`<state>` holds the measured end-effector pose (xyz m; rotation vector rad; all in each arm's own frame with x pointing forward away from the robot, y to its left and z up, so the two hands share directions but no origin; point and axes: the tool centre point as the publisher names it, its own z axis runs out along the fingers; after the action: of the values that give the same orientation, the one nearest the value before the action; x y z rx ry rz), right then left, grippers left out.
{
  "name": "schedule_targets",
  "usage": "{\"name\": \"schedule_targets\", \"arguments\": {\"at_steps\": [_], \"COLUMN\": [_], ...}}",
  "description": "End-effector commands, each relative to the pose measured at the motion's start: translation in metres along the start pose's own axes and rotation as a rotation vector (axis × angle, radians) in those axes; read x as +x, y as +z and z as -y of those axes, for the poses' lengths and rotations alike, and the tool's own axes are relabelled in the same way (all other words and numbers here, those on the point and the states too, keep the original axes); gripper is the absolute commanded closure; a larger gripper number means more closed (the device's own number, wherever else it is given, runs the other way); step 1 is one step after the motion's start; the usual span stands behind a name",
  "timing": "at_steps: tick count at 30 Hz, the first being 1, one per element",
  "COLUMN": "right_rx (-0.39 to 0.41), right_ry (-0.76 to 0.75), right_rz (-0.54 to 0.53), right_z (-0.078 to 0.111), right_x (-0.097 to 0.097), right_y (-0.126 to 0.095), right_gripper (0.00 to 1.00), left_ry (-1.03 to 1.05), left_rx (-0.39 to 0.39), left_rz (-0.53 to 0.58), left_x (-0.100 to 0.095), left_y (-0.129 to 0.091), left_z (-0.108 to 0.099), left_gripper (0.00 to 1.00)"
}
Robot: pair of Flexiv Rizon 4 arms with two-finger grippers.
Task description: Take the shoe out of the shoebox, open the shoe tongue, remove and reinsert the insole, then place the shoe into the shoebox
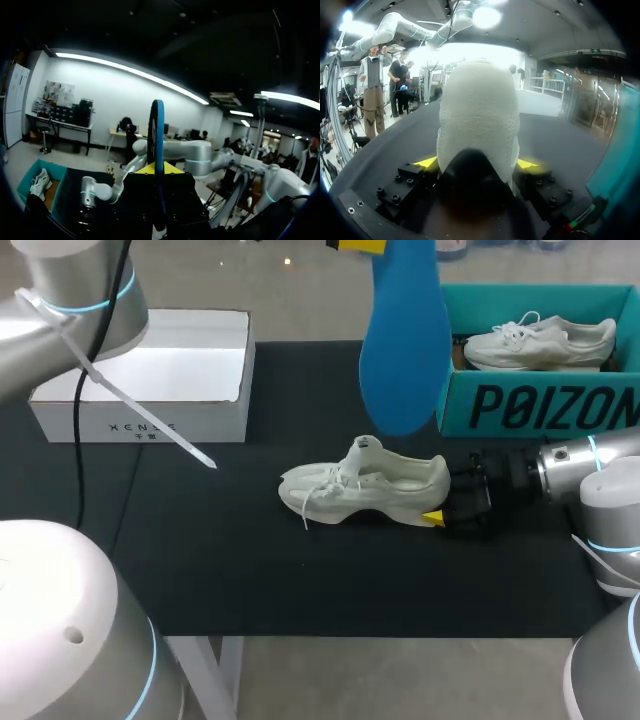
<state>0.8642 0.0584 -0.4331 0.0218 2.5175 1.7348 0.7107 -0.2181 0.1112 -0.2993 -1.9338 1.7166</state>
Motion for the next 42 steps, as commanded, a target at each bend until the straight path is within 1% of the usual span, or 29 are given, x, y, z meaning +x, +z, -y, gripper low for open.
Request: {"name": "schedule_targets", "arguments": {"at_steps": [1,15,17,18,19,29,32,36,38,42], "right_rx": [0.002,0.002,0.002,0.002,0.002,0.028,0.047,0.078,0.099,0.120], "right_ry": [0.001,0.001,0.001,0.001,0.001,0.007,0.011,0.013,0.008,0.004], "right_rz": [0.001,0.001,0.001,0.001,0.001,0.014,0.030,0.064,0.083,0.099], "right_z": [0.003,0.003,0.003,0.003,0.003,0.009,0.010,0.009,0.008,0.005], "right_x": [0.000,0.000,0.000,0.000,0.000,0.003,0.003,0.003,0.003,0.003], "right_y": [0.003,0.003,0.003,0.003,0.003,-0.004,-0.010,-0.024,-0.035,-0.051], "right_gripper": [1.00,1.00,0.38,0.05,0.00,0.00,0.00,0.00,0.00,0.00], "left_ry": [-0.005,-0.005,-0.005,-0.005,-0.005,-0.005,-0.005,-0.005,-0.005,-0.005], "left_rx": [-0.010,-0.009,-0.009,-0.009,-0.009,-0.009,-0.009,-0.009,-0.009,-0.009], "left_rz": [-0.001,0.000,0.000,0.000,0.000,0.000,0.000,0.000,0.000,0.000], "left_x": [0.002,0.003,0.003,0.003,0.003,0.003,0.003,0.003,0.003,0.003], "left_y": [0.003,0.003,0.003,0.003,0.003,0.003,0.003,0.003,0.003,0.003], "left_z": [0.002,0.001,0.001,0.001,0.001,0.001,0.001,0.001,0.001,0.001], "left_gripper": [1.00,1.00,1.00,1.00,1.00,1.00,1.00,1.00,1.00,1.00]}}
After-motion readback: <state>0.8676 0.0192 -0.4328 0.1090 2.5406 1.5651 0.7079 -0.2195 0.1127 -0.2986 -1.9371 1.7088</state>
